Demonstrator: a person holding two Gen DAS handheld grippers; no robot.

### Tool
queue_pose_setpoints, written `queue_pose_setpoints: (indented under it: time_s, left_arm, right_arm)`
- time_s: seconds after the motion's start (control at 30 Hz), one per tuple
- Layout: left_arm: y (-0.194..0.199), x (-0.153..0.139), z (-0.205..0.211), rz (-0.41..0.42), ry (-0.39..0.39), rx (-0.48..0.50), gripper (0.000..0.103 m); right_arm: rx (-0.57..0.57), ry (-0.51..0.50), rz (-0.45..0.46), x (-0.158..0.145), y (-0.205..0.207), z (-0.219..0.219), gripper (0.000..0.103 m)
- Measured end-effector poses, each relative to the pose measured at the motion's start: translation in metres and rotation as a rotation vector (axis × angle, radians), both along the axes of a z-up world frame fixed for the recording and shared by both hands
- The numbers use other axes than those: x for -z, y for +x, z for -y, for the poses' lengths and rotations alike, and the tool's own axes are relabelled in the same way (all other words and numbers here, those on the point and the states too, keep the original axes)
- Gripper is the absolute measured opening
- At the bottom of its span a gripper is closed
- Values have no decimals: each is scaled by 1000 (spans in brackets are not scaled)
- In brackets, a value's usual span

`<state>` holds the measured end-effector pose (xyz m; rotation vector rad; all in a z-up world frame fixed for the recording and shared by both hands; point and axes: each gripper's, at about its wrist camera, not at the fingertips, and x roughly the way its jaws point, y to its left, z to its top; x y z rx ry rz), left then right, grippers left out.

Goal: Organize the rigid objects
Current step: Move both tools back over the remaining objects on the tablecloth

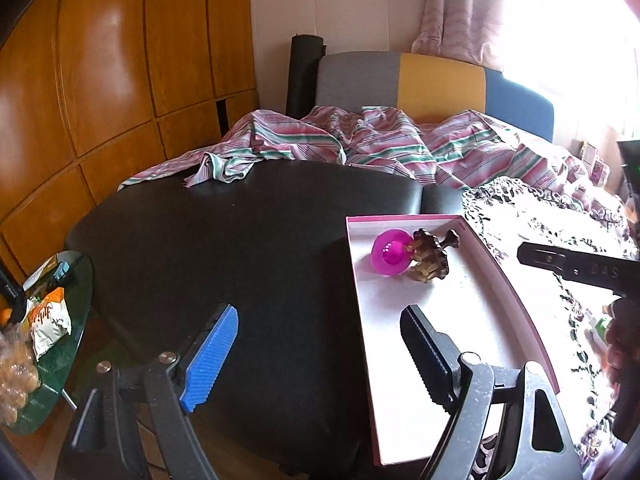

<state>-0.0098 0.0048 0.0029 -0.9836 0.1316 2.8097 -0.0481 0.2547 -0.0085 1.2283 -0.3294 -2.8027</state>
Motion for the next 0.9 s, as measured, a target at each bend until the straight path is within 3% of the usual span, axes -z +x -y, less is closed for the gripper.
queue_pose_setpoints:
  time_s: [0.57, 0.77, 0.9]
  left_arm:
    - [3, 2, -40, 12, -33, 108, 86]
    - [4, -2, -65, 18, -24, 179, 86]
    - [7, -7, -88, 21, -6, 254, 86]
  right_arm:
    - [144, 90, 23, -6, 61, -80, 79]
    - [237, 133, 45, -7, 84, -129, 79]
    - [361, 128, 37, -8, 102, -174, 79]
